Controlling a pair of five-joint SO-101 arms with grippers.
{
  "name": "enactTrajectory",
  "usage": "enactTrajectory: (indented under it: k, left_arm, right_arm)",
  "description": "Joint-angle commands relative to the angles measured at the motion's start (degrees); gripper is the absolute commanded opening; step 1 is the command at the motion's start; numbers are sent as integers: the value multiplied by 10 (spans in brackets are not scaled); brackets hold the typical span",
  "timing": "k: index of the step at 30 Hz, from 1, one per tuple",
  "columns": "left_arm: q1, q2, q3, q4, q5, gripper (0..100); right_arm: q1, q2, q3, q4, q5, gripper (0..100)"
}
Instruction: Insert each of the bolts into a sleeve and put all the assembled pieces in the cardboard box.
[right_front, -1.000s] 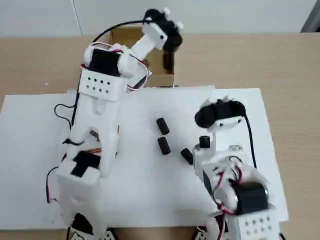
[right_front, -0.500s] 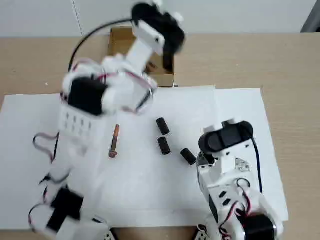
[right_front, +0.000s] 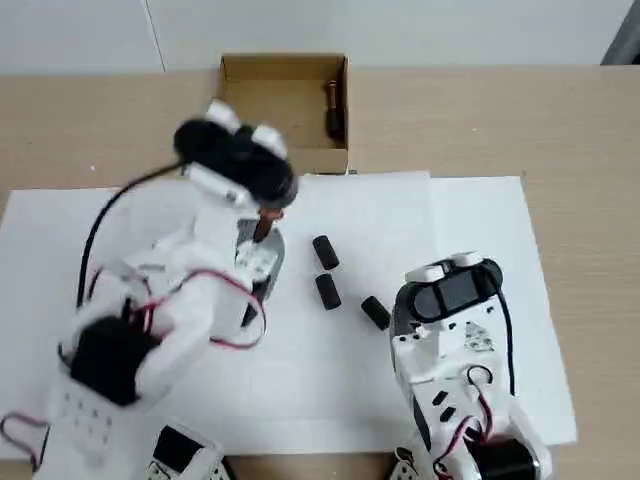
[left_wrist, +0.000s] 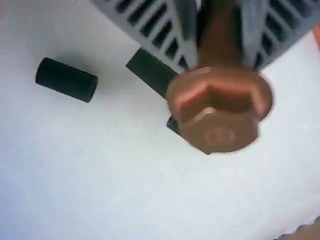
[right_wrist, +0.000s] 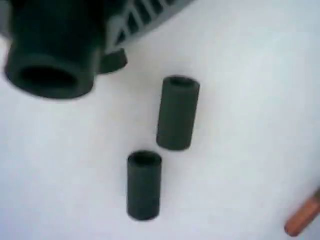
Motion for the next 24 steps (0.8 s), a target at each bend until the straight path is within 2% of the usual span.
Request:
enactTrajectory:
  k: [1, 7, 10, 16, 24]
  left_arm:
    - [-10, -132, 127, -82, 43, 5]
    - [-43, -331, 335, -214, 98, 5]
    - [-43, -412, 410, -239, 126, 5]
    - [-43, -542, 502, -251, 229, 5]
    - [-55, -536, 519, -297, 305, 7]
  right_arm:
    - [-1, 0, 12, -47, 6, 3]
    - [-82, 0, 54, -95, 2, 3]
    - [-119, 0, 73, -123, 2, 3]
    - [-174, 0, 122, -216, 5, 3]
    - [-247, 0, 181, -304, 7, 3]
